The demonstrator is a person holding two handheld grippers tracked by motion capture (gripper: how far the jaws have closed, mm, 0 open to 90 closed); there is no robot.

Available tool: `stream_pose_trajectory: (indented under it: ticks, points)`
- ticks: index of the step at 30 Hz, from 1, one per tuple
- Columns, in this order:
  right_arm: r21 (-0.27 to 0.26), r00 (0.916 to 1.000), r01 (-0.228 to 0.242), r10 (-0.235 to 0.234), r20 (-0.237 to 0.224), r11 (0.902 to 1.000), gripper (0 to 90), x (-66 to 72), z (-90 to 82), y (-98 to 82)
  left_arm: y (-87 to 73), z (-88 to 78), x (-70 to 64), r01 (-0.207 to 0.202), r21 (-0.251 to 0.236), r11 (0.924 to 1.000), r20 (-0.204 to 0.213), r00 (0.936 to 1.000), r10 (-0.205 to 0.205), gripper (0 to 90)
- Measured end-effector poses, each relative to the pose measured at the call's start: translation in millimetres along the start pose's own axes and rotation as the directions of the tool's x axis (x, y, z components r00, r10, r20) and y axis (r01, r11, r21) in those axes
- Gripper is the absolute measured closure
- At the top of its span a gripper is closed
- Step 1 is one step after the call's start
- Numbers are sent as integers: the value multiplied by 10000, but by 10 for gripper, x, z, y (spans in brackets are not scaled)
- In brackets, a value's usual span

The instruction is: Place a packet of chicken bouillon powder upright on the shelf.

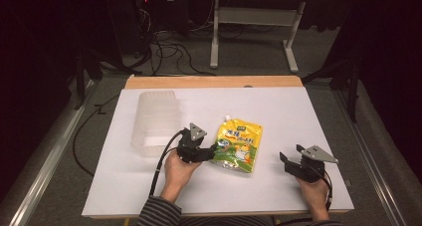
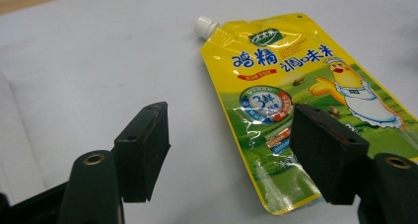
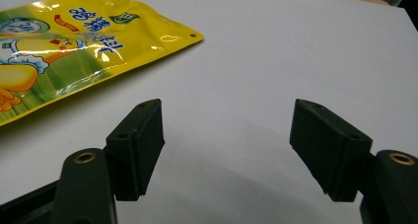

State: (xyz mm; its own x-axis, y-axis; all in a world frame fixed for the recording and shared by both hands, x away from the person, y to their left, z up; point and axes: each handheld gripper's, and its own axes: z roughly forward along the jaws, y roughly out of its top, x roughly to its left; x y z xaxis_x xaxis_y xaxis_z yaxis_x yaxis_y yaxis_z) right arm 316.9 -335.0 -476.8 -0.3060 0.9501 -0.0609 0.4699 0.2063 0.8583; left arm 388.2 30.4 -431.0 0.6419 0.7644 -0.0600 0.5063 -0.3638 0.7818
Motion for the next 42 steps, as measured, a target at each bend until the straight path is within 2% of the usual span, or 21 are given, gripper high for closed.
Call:
stream_pose_trajectory:
  ticks: [3, 4, 10, 14, 17, 21, 22, 27, 29, 31, 32, 34, 37, 38, 39, 41, 42]
  points:
    - [-15, 10000, 47, -47, -5, 10000, 296, -1, 0, 0, 65, 33, 11, 175, 177, 9997, 181, 9997, -178, 320]
    - [-13, 10000, 21, -21, 2, 10000, 296, 1, -1, 0, 107, 51, 15, 232, 294, 9993, 418, 9988, -244, 320]
    - [-30, 10000, 46, -46, -10, 10000, 296, 1, -1, 0, 248, 144, 7, 206, 710, 9973, 471, 9986, -240, 312]
    - [-13, 10000, 28, -28, 5, 10000, 295, -3, 0, 0, 348, 288, 42, 454, 1335, 9900, 736, 9957, -556, 291]
    - [-14, 10000, -16, 16, 20, 10000, 296, 1, -2, 0, 377, 331, 57, 560, 1397, 9886, 899, 9936, -690, 292]
    - [-22, 10000, -38, 38, 28, 10000, 296, 2, -2, 0, 452, 445, 89, 806, 1816, 9801, 1080, 9890, -1013, 295]
    - [-22, 10000, -38, 38, 28, 10000, 296, 2, -2, 0, 452, 445, 89, 806, 1816, 9801, 1080, 9890, -1013, 292]
    - [-25, 10000, -34, 34, 40, 10000, 295, -1, -1, 1, 502, 605, 105, 968, 2353, 9671, 1175, 9849, -1271, 279]
    - [-29, 10000, -36, 36, 40, 10000, 296, 0, -1, 0, 509, 674, 135, 1212, 2526, 9600, 1216, 9803, -1558, 277]
    - [-32, 10000, -59, 59, 19, 10000, 295, -1, -1, 0, 510, 758, 173, 1569, 2739, 9489, 1302, 9715, -1983, 274]
    - [-32, 10000, -37, 37, 21, 10000, 296, -1, -2, 0, 511, 776, 184, 1604, 2833, 9455, 1291, 9706, -2034, 271]
    - [-42, 10000, -37, 37, 29, 10000, 295, 0, -3, 0, 503, 827, 207, 1840, 2955, 9375, 1349, 9634, -2316, 271]
    - [-54, 10000, -59, 59, 15, 10000, 295, -2, -2, -1, 473, 899, 238, 2004, 3197, 9261, 1357, 9576, -2541, 272]
    - [-54, 10000, -59, 59, 15, 10000, 295, -2, -2, -1, 473, 899, 238, 2004, 3197, 9261, 1357, 9576, -2541, 273]
    - [-36, 10000, -56, 56, 29, 10000, 296, 1, -3, -1, 468, 910, 248, 2053, 3282, 9220, 1415, 9544, -2628, 273]
    - [-35, 10000, -34, 34, 27, 10000, 296, 0, -2, 0, 460, 932, 253, 2118, 3333, 9187, 1489, 9504, -2731, 273]
    - [-28, 10000, -26, 26, 27, 10000, 296, -1, -1, 0, 458, 947, 256, 2248, 3390, 9135, 1593, 9433, -2912, 273]
